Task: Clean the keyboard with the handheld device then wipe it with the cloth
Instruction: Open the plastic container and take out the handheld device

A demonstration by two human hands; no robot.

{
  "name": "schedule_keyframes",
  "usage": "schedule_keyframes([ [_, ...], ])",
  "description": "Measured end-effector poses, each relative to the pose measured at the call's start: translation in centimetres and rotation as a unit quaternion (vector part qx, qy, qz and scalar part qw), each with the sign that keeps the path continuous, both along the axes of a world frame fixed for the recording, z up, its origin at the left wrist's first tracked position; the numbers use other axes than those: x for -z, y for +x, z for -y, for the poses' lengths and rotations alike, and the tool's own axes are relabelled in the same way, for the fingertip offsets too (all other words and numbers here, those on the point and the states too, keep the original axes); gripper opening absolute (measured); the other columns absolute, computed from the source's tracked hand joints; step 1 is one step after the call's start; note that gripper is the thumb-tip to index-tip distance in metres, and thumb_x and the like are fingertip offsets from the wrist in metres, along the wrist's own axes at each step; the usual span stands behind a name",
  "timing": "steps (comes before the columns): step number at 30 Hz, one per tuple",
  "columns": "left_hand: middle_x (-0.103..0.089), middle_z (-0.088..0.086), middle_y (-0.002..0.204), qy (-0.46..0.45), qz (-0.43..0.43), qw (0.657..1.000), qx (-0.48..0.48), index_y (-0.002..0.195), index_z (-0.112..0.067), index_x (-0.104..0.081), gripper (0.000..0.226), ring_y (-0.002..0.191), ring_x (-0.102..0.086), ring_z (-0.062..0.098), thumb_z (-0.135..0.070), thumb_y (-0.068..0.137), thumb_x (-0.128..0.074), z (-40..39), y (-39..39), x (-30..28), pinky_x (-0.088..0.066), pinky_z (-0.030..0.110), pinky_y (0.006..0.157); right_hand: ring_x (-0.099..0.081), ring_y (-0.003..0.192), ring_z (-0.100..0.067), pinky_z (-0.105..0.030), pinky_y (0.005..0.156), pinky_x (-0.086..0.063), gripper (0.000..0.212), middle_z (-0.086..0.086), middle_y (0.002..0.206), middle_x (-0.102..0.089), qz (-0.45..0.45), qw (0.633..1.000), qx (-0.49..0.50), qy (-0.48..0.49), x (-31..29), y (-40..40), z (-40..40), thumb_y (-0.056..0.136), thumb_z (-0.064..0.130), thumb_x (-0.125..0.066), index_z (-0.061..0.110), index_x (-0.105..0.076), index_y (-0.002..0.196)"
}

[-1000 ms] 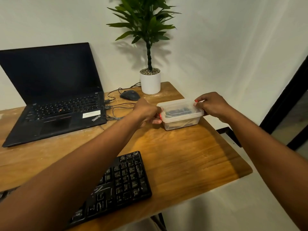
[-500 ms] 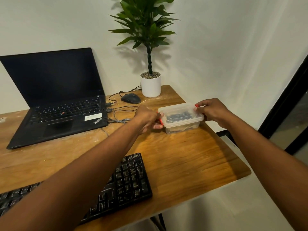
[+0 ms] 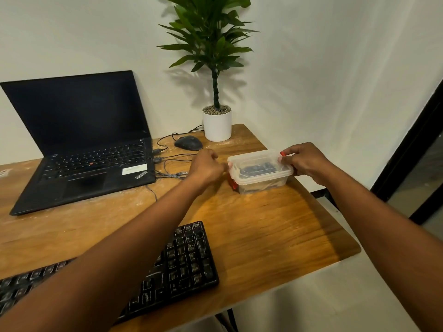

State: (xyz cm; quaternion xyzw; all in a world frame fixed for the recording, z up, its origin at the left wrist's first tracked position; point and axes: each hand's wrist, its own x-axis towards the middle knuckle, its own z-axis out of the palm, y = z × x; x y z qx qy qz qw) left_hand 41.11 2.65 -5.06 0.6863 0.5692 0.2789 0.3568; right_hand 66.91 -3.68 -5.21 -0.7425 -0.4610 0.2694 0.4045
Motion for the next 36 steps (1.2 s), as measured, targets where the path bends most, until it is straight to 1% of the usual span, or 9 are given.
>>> schedule_keyframes([
  [3, -0.061, 0.006, 0.138, 0.112, -0.086, 0.982, 0.128, 0.141, -0.011, -0.055, 0.071, 0.124, -0.058, 0.026, -0.047, 0.085, -0.080, 0.9, 1.4, -1.1, -0.049, 0.035, 0.099, -0.068, 0.093, -0.024, -0.030, 0.065, -0.061, 0.030, -0.008, 0.117, -0.067, -0.019, 1.000, 0.002, -0.001, 0.1, 0.0, 0.0, 0.093, 0.016, -0.073, 0.007, -0.071, 0.122],
  [6, -0.064, 0.004, 0.124, 0.140, -0.201, 0.944, 0.221, 0.129, -0.014, -0.060, 0.080, 0.109, -0.060, 0.023, -0.061, 0.070, -0.085, 1.5, 2.9, -1.2, -0.052, 0.033, 0.085, -0.070, 0.091, -0.026, -0.034, 0.066, -0.063, 0.023, -0.010, 0.110, -0.071, -0.072, 0.997, 0.014, 0.001, 0.4, 0.0, 0.1, 0.095, 0.021, -0.072, 0.006, -0.074, 0.112],
  [9, -0.060, 0.004, 0.118, 0.166, -0.241, 0.930, 0.223, 0.123, -0.015, -0.060, 0.082, 0.106, -0.054, 0.021, -0.063, 0.063, -0.087, 1.2, 3.6, -0.6, -0.050, 0.035, 0.083, -0.071, 0.092, -0.028, -0.031, 0.062, -0.062, 0.022, -0.010, 0.109, -0.072, -0.114, 0.993, 0.019, 0.007, 0.7, 0.2, 0.2, 0.096, 0.021, -0.070, 0.006, -0.074, 0.111],
  [15, -0.059, 0.003, 0.115, 0.187, -0.250, 0.924, 0.222, 0.117, -0.015, -0.063, 0.079, 0.106, -0.049, 0.020, -0.064, 0.061, -0.088, 0.5, 3.8, -0.2, -0.040, 0.031, 0.078, -0.071, 0.095, -0.029, -0.041, 0.082, -0.064, 0.019, -0.009, 0.108, -0.072, -0.135, 0.990, 0.039, -0.001, 0.6, 0.4, -0.4, 0.097, 0.015, -0.069, 0.006, -0.074, 0.112],
  [19, -0.058, 0.002, 0.114, 0.177, -0.250, 0.926, 0.219, 0.118, -0.015, -0.062, 0.078, 0.105, -0.048, 0.019, -0.062, 0.061, -0.089, 0.5, 3.9, -0.3, -0.039, 0.031, 0.078, -0.071, 0.094, -0.029, -0.036, 0.073, -0.063, 0.014, -0.013, 0.106, -0.072, -0.148, 0.987, 0.068, -0.015, 1.0, 0.5, -0.4, 0.095, 0.008, -0.070, 0.001, -0.074, 0.106],
  [26, -0.053, 0.005, 0.131, 0.122, -0.225, 0.939, 0.230, 0.135, -0.017, -0.052, 0.093, 0.119, -0.046, 0.024, -0.064, 0.063, -0.088, 0.5, 4.0, -0.7, -0.049, 0.042, 0.098, -0.072, 0.086, -0.036, -0.045, 0.078, -0.064, 0.010, -0.015, 0.091, -0.073, 0.012, 0.996, 0.082, -0.035, 2.5, 1.2, -0.8, 0.090, 0.010, -0.073, 0.002, -0.076, 0.087],
  [29, -0.050, 0.008, 0.142, 0.099, -0.200, 0.949, 0.224, 0.147, -0.016, -0.039, 0.103, 0.126, -0.046, 0.027, -0.057, 0.067, -0.088, 0.7, 4.1, -0.8, -0.048, 0.044, 0.102, -0.067, 0.077, -0.027, -0.036, 0.069, -0.061, 0.010, -0.013, 0.088, -0.073, 0.018, 0.996, 0.082, -0.019, 2.2, 1.0, -0.7, 0.089, 0.012, -0.073, 0.008, -0.076, 0.081],
  [32, -0.044, 0.010, 0.149, 0.088, -0.173, 0.957, 0.215, 0.158, -0.015, -0.024, 0.120, 0.134, -0.043, 0.028, -0.053, 0.065, -0.091, 0.7, 4.0, -0.8, -0.045, 0.041, 0.106, -0.066, 0.077, -0.022, -0.034, 0.068, -0.057, 0.006, -0.009, 0.090, -0.074, -0.018, 0.996, 0.084, 0.021, 1.7, 1.0, -0.5, 0.089, 0.015, -0.074, 0.010, -0.077, 0.090],
  [36, -0.040, 0.011, 0.156, 0.082, -0.146, 0.964, 0.208, 0.161, -0.016, -0.017, 0.130, 0.139, -0.042, 0.030, -0.055, 0.063, -0.092, 0.9, 3.9, -1.2, -0.043, 0.046, 0.112, -0.070, 0.087, -0.022, -0.033, 0.070, -0.057, 0.021, -0.006, 0.098, -0.075, -0.030, 0.996, 0.070, 0.050, 0.9, 0.9, -0.6, 0.092, 0.023, -0.073, 0.008, -0.077, 0.106],
])
